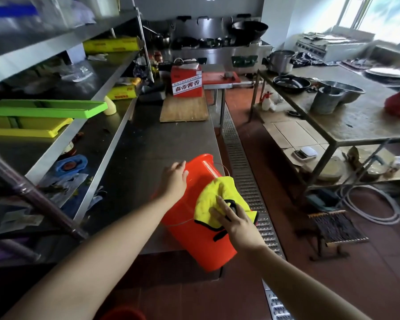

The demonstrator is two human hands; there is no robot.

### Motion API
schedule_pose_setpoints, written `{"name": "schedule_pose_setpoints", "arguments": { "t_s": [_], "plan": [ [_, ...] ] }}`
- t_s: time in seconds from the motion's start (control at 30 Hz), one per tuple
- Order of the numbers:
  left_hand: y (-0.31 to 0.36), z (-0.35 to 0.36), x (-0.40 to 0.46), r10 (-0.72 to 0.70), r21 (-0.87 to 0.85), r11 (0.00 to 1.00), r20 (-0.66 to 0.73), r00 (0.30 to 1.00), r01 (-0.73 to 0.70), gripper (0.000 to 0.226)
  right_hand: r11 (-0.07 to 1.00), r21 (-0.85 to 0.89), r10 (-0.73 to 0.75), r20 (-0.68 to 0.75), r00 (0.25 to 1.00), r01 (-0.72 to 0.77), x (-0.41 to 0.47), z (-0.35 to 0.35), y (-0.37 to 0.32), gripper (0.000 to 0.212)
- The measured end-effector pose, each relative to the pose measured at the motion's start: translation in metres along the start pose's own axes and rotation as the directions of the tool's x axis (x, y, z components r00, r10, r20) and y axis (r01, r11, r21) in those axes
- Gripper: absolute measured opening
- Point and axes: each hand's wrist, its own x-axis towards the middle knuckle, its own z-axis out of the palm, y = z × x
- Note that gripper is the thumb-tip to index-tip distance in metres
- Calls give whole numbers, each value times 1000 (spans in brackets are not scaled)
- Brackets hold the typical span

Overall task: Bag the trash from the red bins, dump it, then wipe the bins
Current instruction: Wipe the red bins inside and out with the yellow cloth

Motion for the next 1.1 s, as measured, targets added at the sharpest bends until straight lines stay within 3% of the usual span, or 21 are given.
{"name": "schedule_pose_setpoints", "arguments": {
  "t_s": [0.07,0.17,0.27,0.37,0.57,0.7,0.83,0.97,1.1],
  "plan": [
    [-17,5,-15,56,164,983,143,988,-80,66,1000,-15,2,10,1000,-2,6,9,-8,82],
    [-54,5,-38,202,318,895,335,920,-312,94,1000,-21,-9,6,1000,9,12,17,-14,78],
    [-87,-5,-47,243,415,814,393,887,-407,117,1000,-7,18,10,1000,-18,19,20,-15,76],
    [-93,-3,-54,264,468,777,366,892,-421,131,999,-18,34,-10,999,-34,24,19,-16,76],
    [-89,-2,-54,350,364,826,269,897,-431,102,998,-17,55,-62,997,-56,19,13,-10,70],
    [-96,-23,-39,389,411,804,180,903,-429,74,995,-36,90,-26,996,-91,15,12,-5,83],
    [-111,-48,-21,237,566,798,22,971,-207,86,997,-11,81,-54,995,-81,17,8,-8,77],
    [-113,-43,-23,388,586,719,109,915,-374,64,998,-21,57,-82,995,-59,20,9,-11,80],
    [-107,-22,-34,265,403,865,141,954,-300,63,997,-52,55,-62,997,-58,24,10,-11,77]
  ]
}}
